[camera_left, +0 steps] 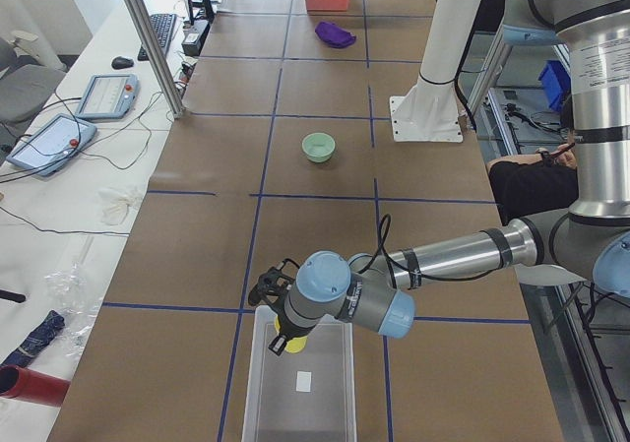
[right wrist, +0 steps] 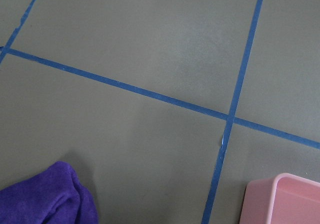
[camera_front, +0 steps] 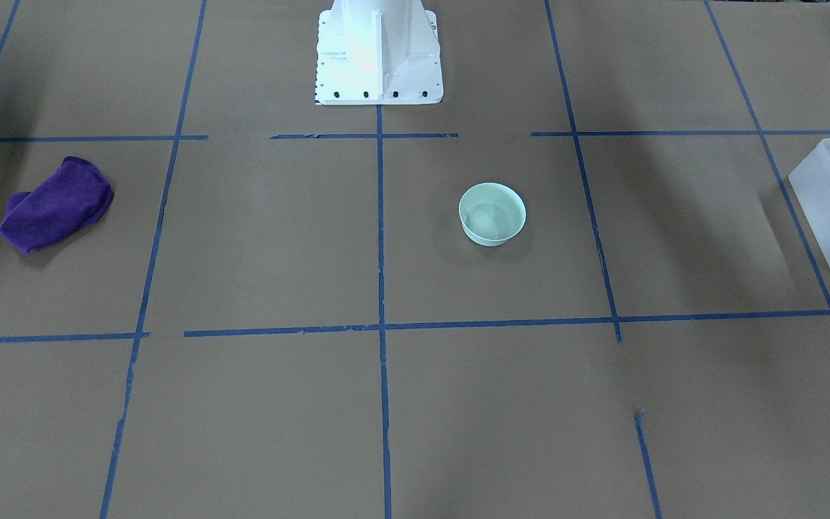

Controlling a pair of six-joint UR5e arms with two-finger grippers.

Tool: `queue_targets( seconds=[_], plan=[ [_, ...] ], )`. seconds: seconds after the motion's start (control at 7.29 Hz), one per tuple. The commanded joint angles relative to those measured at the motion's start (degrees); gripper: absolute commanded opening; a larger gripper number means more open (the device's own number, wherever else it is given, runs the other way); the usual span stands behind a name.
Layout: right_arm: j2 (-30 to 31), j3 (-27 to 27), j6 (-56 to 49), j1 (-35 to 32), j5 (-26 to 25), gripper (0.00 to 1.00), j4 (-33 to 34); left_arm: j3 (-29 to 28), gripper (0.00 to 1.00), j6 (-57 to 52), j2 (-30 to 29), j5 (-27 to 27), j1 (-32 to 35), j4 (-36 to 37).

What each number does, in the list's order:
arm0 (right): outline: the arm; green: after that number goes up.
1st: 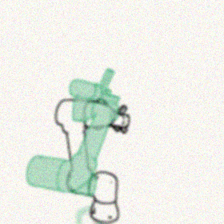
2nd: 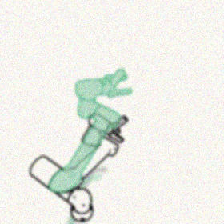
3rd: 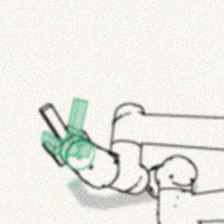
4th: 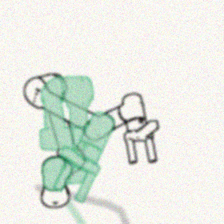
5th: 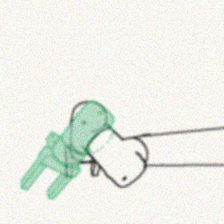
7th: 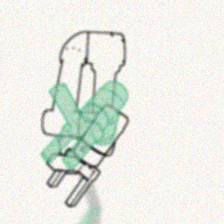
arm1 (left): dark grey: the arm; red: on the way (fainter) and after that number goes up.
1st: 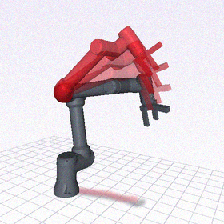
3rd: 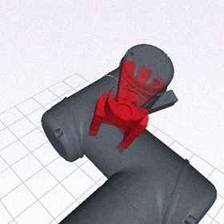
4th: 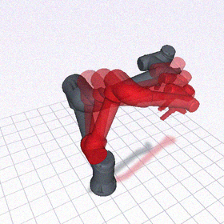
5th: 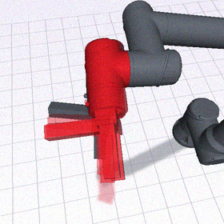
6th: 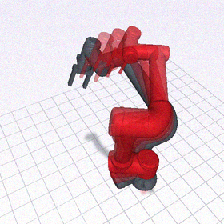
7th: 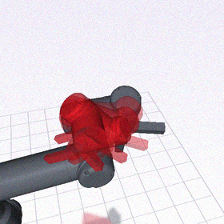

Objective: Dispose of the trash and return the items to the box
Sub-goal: 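Lift the yellow cup with the left gripper and drop it into the clear bin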

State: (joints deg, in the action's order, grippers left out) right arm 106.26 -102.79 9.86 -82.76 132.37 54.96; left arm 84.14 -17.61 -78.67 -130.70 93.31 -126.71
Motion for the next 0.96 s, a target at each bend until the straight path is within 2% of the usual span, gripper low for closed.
queue_targets(
  seconds=[0.0,0.14,0.41,0.55,0.69,0.82],
  plan=[
    [0.0,0.2,-0.1,0.1,0.0,1.0,0.0,-8.4,0.0,6.1,0.1,-1.3,0.1,-12.1],
    [0.0,0.2,0.0,0.0,-0.1,1.0,0.0,-9.3,0.0,8.6,0.3,-1.4,0.1,-14.9],
    [-0.1,0.2,0.1,0.1,-0.1,1.0,0.0,-10.8,0.0,10.0,0.2,-1.1,-0.2,-15.8],
    [-0.1,0.2,0.1,0.0,-0.1,1.0,0.0,-10.8,0.19,10.2,0.1,1.2,-0.3,-16.1],
    [-0.1,0.2,0.1,0.0,-0.2,1.0,0.0,-10.7,0.45,12.9,-0.1,1.6,-0.3,-16.4],
    [-0.1,0.2,0.1,0.1,-0.2,1.0,0.0,-10.4,0.59,13.7,-0.3,1.8,-0.6,-17.6]
  ],
)
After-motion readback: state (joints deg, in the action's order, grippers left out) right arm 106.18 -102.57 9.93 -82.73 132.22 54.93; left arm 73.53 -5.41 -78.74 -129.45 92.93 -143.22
